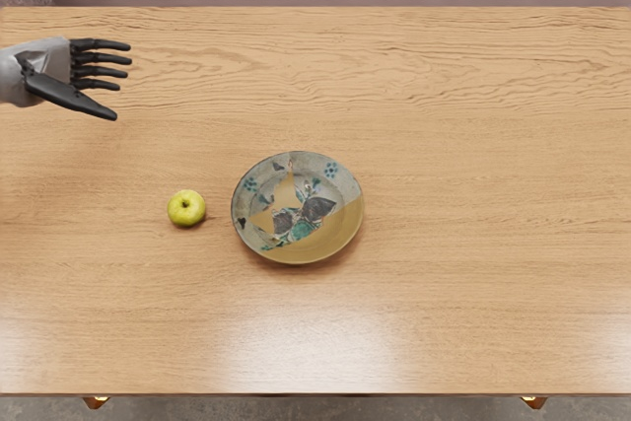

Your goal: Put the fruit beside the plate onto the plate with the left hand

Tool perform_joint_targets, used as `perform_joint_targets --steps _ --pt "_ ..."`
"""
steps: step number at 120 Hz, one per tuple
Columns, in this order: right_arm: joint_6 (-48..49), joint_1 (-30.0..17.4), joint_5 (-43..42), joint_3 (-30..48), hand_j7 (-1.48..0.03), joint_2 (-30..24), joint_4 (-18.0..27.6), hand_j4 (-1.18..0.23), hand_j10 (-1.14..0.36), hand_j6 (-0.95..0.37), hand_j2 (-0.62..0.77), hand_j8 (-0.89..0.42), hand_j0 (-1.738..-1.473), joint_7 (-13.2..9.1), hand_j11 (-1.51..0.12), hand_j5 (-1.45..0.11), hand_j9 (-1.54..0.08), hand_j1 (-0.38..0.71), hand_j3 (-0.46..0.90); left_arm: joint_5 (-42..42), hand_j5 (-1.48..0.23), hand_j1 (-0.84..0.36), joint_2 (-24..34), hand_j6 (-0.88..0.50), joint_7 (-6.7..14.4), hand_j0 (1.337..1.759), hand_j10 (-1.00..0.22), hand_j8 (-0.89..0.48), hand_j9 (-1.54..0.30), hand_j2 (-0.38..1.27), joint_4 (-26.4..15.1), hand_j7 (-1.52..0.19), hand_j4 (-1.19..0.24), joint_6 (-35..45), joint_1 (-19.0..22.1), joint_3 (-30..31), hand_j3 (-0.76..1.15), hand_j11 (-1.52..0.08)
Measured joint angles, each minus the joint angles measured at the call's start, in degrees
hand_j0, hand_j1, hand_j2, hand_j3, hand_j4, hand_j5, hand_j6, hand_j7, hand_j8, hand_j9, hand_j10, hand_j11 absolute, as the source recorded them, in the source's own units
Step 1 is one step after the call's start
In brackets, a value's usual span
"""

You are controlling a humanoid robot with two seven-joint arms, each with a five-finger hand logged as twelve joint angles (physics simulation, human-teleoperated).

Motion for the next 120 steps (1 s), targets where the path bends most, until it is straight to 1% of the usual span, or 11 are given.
perform_joint_targets --steps 44,53,56,60,65,71,84,92,101,109,120 --pt "0.0 0.1 0.0 0.0 -0.05 0.0 0.0 -0.03 -0.04 -0.03 -0.01 -0.03 -1.658 0.0 -0.05 -0.05 -0.05 -0.3 0.0 0.0 -0.32 0.06 0.4 -0.25 0.0 1.658 -0.25 -0.25 -0.32 0.05 0.4 -0.32 -0.25 0.0 1.0 0.2 0.0 -0.32" --pt "0.0 0.1 0.0 0.0 -0.05 0.0 0.0 -0.03 -0.04 -0.03 -0.01 -0.03 -1.658 0.0 -0.05 -0.05 -0.05 -0.3 0.0 1.0 -0.32 0.06 0.5 -0.25 0.3 1.658 -0.25 -0.25 -0.32 0.05 -0.1 -0.32 -0.25 0.0 1.2 0.3 0.0 -0.32" --pt "0.0 0.1 0.0 0.0 -0.05 0.0 0.0 -0.03 -0.04 -0.03 -0.01 -0.03 -1.658 0.0 -0.05 -0.05 -0.05 -0.3 0.0 1.7 -0.32 0.06 1.7 -0.25 0.4 1.658 -0.25 -0.25 -0.32 0.05 -0.8 -0.32 -0.25 0.0 1.5 0.4 0.0 -0.32" --pt "0.0 0.1 0.0 0.0 -0.05 0.0 0.0 -0.03 -0.04 -0.03 -0.01 -0.03 -1.658 0.0 -0.05 -0.05 -0.05 -0.3 0.0 2.4 -0.32 0.06 5.8 -0.25 0.5 1.658 -0.25 -0.25 -0.32 0.05 -3.3 -0.32 -0.25 0.0 1.6 1.0 0.0 -0.32" --pt "0.0 0.1 0.0 0.0 -0.05 0.0 0.0 -0.03 -0.04 -0.03 -0.01 -0.03 -1.658 0.0 -0.05 -0.05 -0.05 -0.3 0.0 2.9 -0.32 0.06 11.4 -0.25 0.6 1.658 -0.25 -0.25 -0.32 0.05 -8.6 -0.32 -0.25 0.0 1.5 2.5 0.0 -0.32" --pt "0.0 0.1 0.0 0.0 -0.05 0.0 0.0 -0.03 -0.04 -0.03 -0.01 -0.03 -1.658 0.0 -0.05 -0.05 -0.05 -0.3 0.0 3.2 -0.32 0.06 15.3 -0.25 0.7 1.658 -0.25 -0.25 -0.32 0.05 -15.1 -0.32 -0.25 0.0 1.2 4.3 0.0 -0.32" --pt "0.0 0.1 0.0 0.0 -0.05 0.0 0.0 -0.03 -0.04 -0.03 -0.01 -0.03 -1.658 0.0 -0.05 -0.05 -0.05 -0.3 0.0 3.6 -0.32 0.06 21.0 -0.25 0.8 1.658 -0.25 -0.25 -0.32 0.05 -27.5 -0.32 -0.25 0.0 0.8 8.2 0.0 -0.32" --pt "0.0 0.1 0.0 0.0 -0.05 0.0 0.0 -0.03 -0.04 -0.03 -0.01 -0.03 -1.658 0.0 -0.05 -0.05 -0.05 -0.3 0.0 3.7 -0.32 0.06 21.6 -0.25 1.6 1.658 -0.25 -0.25 -0.32 0.05 -33.9 -0.32 -0.25 0.3 -1.3 11.2 0.0 -0.32" --pt "0.0 0.1 0.0 0.0 -0.05 0.0 0.0 -0.03 -0.04 -0.03 -0.01 -0.03 -1.658 0.0 -0.05 -0.05 -0.05 -0.3 0.0 3.5 -0.32 0.06 22.0 -0.25 3.2 1.658 -0.25 -0.25 -0.32 0.05 -39.2 -0.32 -0.25 3.3 -8.4 16.4 0.0 -0.32" --pt "0.0 0.1 0.0 0.0 -0.05 0.0 0.0 -0.03 -0.04 -0.03 -0.01 -0.03 -1.658 0.0 -0.05 -0.05 -0.05 -0.3 0.0 1.7 -0.32 0.06 21.5 -0.25 5.1 1.658 -0.25 -0.25 -0.32 0.05 -42.1 -0.32 -0.25 6.9 -15.7 22.8 0.0 -0.32" --pt "0.0 0.1 0.0 0.0 -0.05 0.0 0.0 -0.03 -0.04 -0.03 -0.01 -0.03 -1.658 0.0 -0.05 -0.05 -0.05 -0.3 0.0 -0.3 -0.32 0.06 19.2 -0.25 7.1 1.658 -0.25 -0.25 -0.32 0.05 -45.6 -0.32 -0.25 13.9 -22.9 32.2 0.0 -0.32"
